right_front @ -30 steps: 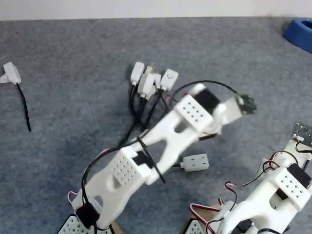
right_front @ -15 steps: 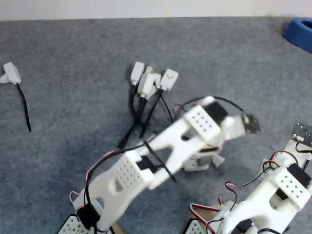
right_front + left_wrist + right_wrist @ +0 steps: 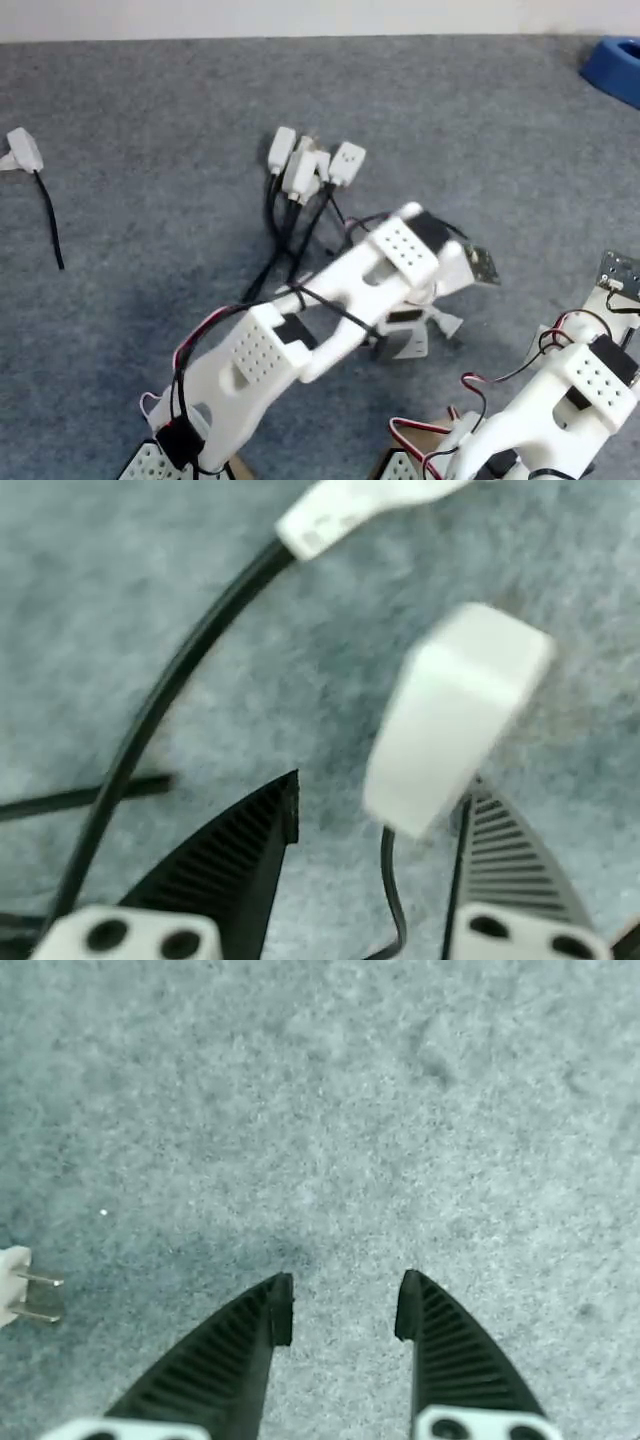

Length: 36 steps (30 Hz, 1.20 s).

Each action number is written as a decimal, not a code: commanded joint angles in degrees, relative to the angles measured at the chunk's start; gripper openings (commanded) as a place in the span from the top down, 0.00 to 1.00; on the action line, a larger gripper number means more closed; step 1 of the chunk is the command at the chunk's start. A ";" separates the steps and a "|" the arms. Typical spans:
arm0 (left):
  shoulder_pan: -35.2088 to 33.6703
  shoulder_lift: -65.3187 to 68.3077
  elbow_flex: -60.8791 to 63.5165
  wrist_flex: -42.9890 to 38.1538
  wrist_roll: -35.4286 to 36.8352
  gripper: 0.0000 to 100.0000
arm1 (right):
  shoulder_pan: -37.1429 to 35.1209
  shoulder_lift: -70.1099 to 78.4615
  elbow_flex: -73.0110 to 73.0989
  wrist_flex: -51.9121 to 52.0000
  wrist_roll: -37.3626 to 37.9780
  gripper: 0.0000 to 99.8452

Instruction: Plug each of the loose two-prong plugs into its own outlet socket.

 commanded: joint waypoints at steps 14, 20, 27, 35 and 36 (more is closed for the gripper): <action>4.26 -2.86 -0.22 0.53 2.11 0.76 | 0.22 -0.84 -0.22 -0.48 0.53 0.82; 3.12 -10.68 0.13 0.62 1.76 0.76 | 0.22 -1.27 1.10 -0.48 0.53 0.82; -0.04 -11.91 0.31 0.62 0.35 0.76 | 0.13 -1.27 1.45 -0.48 0.53 0.82; -1.10 -11.91 0.22 0.53 0.26 0.76 | 0.13 -1.27 1.27 -0.48 0.53 0.82; -1.10 -11.82 0.22 0.44 0.26 0.76 | 0.13 -1.27 1.27 -0.48 0.53 0.82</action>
